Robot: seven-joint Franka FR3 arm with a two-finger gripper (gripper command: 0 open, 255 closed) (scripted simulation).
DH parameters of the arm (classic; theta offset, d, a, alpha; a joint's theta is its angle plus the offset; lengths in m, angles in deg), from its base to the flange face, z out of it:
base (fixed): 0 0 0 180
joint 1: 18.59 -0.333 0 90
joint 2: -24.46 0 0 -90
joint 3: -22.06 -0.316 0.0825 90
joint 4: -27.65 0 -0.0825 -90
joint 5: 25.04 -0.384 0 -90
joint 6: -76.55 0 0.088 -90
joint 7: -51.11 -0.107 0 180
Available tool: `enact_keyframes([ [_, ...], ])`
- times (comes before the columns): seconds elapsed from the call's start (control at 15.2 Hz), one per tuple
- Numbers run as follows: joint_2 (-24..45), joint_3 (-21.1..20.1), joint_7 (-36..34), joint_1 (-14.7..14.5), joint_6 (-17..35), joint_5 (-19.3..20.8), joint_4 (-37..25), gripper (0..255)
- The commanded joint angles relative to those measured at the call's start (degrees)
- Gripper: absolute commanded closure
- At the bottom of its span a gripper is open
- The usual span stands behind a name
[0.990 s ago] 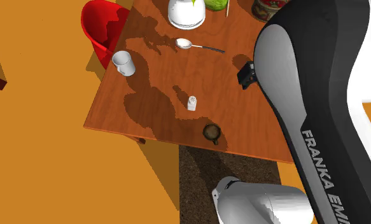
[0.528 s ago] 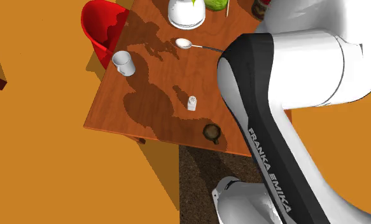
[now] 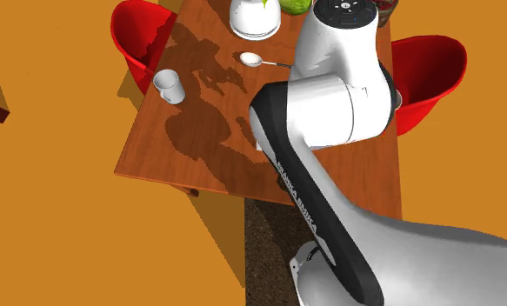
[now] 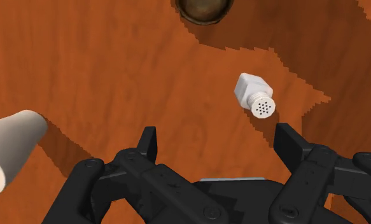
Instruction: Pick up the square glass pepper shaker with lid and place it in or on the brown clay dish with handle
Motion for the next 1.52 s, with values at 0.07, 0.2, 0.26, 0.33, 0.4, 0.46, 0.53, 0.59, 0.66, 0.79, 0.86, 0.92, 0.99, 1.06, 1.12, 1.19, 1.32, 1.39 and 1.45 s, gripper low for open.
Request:
enact_keyframes([
  [0.07, 3.82, -2.48, -2.43, -0.49, 5.66, -0.72, 1.75, 0],
  [0.2, 7.06, -4.21, -4.12, -0.64, 9.44, -0.91, 2.29, 0],
  [0.26, 8.81, -5.09, -5.02, -0.66, 11.33, -0.91, 2.44, 0],
  [0.33, 10.64, -5.97, -5.95, -0.66, 13.20, -0.82, 2.50, 0],
  [0.4, 12.55, -6.85, -6.93, -0.62, 15.06, -0.63, 2.47, 0],
  [0.46, 14.52, -7.74, -7.96, -0.54, 16.90, -0.34, 2.37, 0],
  [0.53, 16.57, -8.64, -9.06, -0.41, 18.71, 0.07, 2.18, 0],
  [0.59, 18.69, -9.54, -10.23, -0.25, 20.49, 0.61, 1.90, 0],
  [0.66, 19.81, -9.98, -10.87, -0.17, 21.39, 0.97, 1.73, 0],
  [0.79, 20.99, -10.21, -11.20, 0.02, 23.17, 1.38, 2.37, 0],
  [0.86, 21.61, -10.33, -11.38, 0.14, 24.06, 1.61, 2.67, 0],
  [0.92, 22.24, -10.45, -11.57, 0.26, 24.95, 1.86, 2.95, 0],
  [0.99, 22.89, -10.58, -11.78, 0.38, 25.84, 2.13, 3.23, 0],
  [1.06, 23.55, -10.70, -12.00, 0.51, 26.73, 2.42, 3.49, 0],
  [1.12, 24.24, -10.82, -12.24, 0.65, 27.63, 2.74, 3.73, 0],
  [1.19, 24.64, -10.89, -12.38, 0.73, 28.14, 2.93, 3.87, 0],
  [1.32, 24.64, -10.88, -12.38, 0.72, 28.14, 2.93, 3.87, 0],
  [1.39, 24.64, -10.88, -12.39, 0.72, 28.14, 2.93, 3.87, 0],
  [1.45, 24.64, -10.88, -12.39, 0.72, 28.14, 2.93, 3.87, 0],
])
